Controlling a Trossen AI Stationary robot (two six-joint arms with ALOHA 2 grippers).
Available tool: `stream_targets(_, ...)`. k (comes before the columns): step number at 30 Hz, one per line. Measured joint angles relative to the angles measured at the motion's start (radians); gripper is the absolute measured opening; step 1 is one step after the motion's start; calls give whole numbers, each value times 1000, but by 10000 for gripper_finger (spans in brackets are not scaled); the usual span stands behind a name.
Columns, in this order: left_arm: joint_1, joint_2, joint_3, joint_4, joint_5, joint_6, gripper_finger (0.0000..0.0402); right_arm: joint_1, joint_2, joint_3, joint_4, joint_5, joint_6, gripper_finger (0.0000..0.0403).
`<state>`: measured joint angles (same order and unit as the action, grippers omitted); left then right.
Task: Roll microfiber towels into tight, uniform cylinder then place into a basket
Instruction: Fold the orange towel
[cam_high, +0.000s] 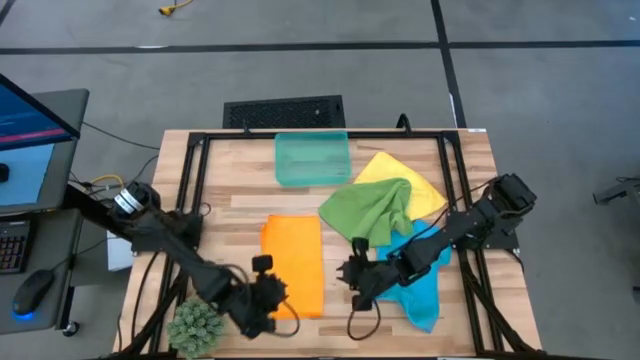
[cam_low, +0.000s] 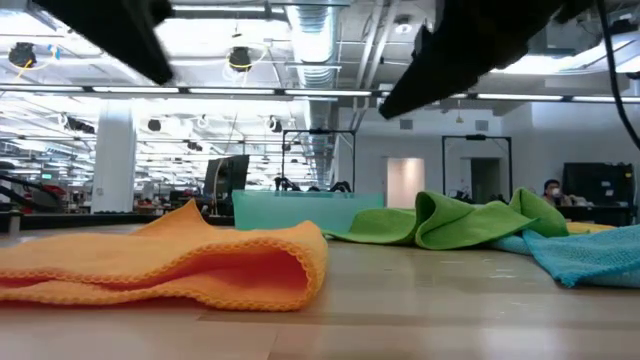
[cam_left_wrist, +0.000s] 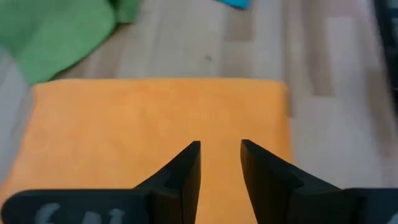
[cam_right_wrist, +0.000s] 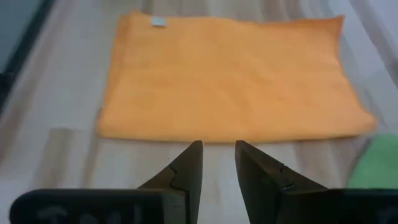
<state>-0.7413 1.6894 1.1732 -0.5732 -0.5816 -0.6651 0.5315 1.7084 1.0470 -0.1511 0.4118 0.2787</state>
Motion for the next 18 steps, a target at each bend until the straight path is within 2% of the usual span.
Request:
stream_targets(4,-69,12,1,-2,1,-9,106,21,16,0,57,-33,0,118)
stream_targets(9,-112,97,0,7,20,-61,106,13,66,-3,149,-120,-4,129)
stream_targets(12,-132,142,0,18,38,-62,106,27,111,2,265,-137,-55,150)
stream_targets(18,-176,205,0,14,99,-93,106,74,221,27,375,-153,-222,202)
